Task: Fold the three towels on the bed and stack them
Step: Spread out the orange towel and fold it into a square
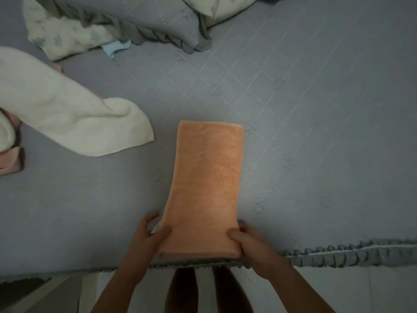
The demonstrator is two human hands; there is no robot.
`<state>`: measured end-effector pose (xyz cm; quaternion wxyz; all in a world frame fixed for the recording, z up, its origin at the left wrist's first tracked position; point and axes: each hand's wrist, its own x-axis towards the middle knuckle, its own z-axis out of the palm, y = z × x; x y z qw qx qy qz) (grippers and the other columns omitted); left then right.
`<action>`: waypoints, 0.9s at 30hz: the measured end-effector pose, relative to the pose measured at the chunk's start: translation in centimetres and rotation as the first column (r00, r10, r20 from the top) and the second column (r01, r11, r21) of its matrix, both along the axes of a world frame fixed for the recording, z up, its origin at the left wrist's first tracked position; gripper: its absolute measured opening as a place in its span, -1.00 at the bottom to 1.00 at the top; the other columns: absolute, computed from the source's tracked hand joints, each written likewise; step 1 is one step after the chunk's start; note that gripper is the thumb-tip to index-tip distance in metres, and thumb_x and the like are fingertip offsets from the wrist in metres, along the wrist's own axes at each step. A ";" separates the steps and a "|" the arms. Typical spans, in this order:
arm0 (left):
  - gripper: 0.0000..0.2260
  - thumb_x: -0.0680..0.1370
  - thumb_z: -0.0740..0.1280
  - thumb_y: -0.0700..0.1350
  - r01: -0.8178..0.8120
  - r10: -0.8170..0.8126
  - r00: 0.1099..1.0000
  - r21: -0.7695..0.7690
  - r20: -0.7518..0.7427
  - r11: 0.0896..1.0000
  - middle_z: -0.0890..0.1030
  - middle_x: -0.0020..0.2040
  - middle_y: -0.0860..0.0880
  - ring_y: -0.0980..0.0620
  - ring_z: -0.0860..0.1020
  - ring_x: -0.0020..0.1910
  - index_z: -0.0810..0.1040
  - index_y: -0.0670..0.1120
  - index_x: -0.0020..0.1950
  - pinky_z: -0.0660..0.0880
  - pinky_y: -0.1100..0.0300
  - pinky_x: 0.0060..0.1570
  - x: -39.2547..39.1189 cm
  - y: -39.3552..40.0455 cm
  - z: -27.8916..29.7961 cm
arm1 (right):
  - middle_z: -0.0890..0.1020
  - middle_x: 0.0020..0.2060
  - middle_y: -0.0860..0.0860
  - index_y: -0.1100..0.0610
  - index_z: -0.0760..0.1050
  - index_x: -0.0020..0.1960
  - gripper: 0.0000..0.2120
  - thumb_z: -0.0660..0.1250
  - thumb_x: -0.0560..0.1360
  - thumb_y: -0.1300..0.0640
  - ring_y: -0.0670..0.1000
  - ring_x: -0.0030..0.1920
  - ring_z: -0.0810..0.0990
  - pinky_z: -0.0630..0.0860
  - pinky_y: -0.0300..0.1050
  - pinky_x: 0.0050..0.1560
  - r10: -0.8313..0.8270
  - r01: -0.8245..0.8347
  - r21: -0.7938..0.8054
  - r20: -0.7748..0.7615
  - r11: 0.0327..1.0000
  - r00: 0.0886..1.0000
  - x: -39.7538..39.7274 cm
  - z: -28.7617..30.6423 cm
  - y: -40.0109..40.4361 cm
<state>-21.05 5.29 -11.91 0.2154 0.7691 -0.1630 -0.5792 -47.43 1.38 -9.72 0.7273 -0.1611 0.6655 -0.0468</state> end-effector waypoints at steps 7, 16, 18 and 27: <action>-0.78 0.60 0.21 -0.05 -0.195 0.139 0.945 -0.166 -0.297 0.967 0.64 -0.30 0.04 0.11 0.56 -0.42 0.60 0.01 0.16 0.46 0.28 -0.48 -1.5 -12.6 4.3 | 0.65 -0.38 0.07 0.16 0.60 -0.10 -0.81 0.29 0.55 0.08 -0.03 -0.46 0.60 0.56 -0.17 -0.42 -0.284 0.300 -0.157 0.112 0.941 0.952 -0.6 4.2 -11.2; -0.75 0.50 0.37 0.10 0.482 -0.374 0.791 -0.116 0.484 0.869 0.61 -0.11 0.01 0.03 0.57 -0.12 0.59 -0.03 0.06 0.49 0.15 -0.06 -2.7 -23.0 -2.6 | 0.53 -0.04 -0.01 0.13 0.41 0.18 -0.61 0.29 0.48 -0.10 0.03 -0.05 0.52 0.40 -0.08 -0.04 -0.005 -0.233 -0.439 -0.476 0.868 0.880 0.8 -4.3 -20.3; -0.75 0.47 0.42 0.03 0.371 -0.265 0.864 -0.186 0.429 0.910 0.57 -0.14 0.09 0.17 0.53 -0.22 0.46 -0.02 0.04 0.43 0.29 -0.24 -2.7 -22.6 -3.1 | 0.48 -0.16 -0.14 0.05 0.36 0.13 -0.67 0.33 0.47 -0.08 -0.10 -0.18 0.47 0.34 -0.15 -0.09 -0.027 -0.228 -0.477 -0.469 0.849 0.883 0.7 -5.3 -19.6; -0.72 0.51 0.35 0.10 0.279 -0.249 0.916 -0.051 0.315 0.959 0.65 -0.01 -0.10 -0.11 0.62 -0.02 0.54 -0.09 0.04 0.59 -0.09 0.02 -2.9 -15.8 -2.9 | 0.55 -0.26 -0.16 -0.03 0.46 -0.07 -0.85 0.35 0.48 -0.08 -0.23 -0.26 0.50 0.38 -0.28 -0.29 0.011 -0.295 -0.509 -0.488 0.808 0.873 0.0 -6.5 -15.2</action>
